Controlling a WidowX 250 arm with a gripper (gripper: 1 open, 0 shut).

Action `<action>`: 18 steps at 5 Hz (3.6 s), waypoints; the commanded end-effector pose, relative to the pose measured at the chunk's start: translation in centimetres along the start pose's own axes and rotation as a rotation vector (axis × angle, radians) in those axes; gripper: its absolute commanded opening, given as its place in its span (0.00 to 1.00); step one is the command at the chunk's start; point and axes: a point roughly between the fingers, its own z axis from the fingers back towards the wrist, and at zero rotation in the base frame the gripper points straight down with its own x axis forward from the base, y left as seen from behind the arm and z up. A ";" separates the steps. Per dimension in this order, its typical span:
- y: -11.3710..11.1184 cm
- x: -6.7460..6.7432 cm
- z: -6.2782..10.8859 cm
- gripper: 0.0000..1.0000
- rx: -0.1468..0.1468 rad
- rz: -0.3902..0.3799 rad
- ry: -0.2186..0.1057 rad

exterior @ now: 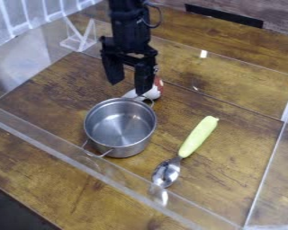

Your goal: Put the mushroom in the silver pot

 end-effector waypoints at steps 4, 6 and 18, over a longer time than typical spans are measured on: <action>-1.3 1.6 3.5 1.00 -0.004 0.063 -0.087; -1.9 1.6 2.1 1.00 0.002 0.135 -0.079; -9.5 -4.0 2.9 0.00 -0.148 0.067 -0.164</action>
